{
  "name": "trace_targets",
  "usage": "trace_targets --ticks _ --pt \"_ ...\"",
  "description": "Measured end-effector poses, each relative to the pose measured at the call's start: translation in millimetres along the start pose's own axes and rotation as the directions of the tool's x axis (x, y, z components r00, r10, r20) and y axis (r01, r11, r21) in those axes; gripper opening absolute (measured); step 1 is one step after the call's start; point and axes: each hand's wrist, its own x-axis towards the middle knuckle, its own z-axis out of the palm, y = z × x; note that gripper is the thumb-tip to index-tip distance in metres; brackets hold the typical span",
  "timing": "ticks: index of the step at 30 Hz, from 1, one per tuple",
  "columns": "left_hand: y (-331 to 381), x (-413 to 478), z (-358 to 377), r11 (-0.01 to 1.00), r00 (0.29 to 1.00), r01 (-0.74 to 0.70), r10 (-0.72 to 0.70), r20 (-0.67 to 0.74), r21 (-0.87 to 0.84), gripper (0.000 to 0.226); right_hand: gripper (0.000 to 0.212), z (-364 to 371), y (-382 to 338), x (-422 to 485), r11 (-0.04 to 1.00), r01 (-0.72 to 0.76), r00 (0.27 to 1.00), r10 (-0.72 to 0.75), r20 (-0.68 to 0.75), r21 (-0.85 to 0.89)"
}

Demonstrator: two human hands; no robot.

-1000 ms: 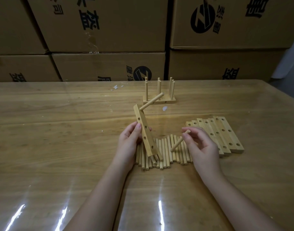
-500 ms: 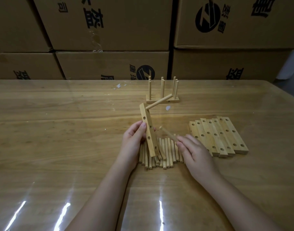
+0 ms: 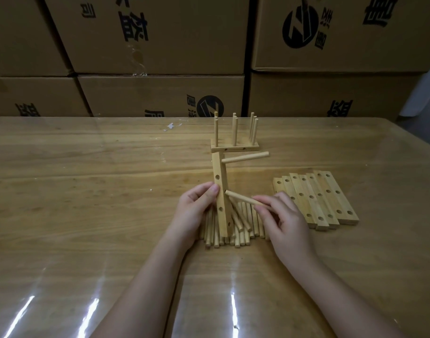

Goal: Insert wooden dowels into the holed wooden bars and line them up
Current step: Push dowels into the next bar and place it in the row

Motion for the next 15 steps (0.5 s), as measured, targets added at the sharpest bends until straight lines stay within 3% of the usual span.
trace_targets --ticks 9,15 --pt "-0.3 -0.1 1.1 1.0 0.999 0.023 -0.023 0.029 0.002 0.031 0.022 -4.8 1.0 1.4 0.963 0.081 0.983 -0.119 -0.138 -0.255" --pt "0.2 -1.5 1.3 0.997 0.999 0.046 -0.046 0.008 0.059 0.054 0.02 -8.0 -4.3 2.7 0.927 0.085 0.97 -0.161 -0.183 -0.366"
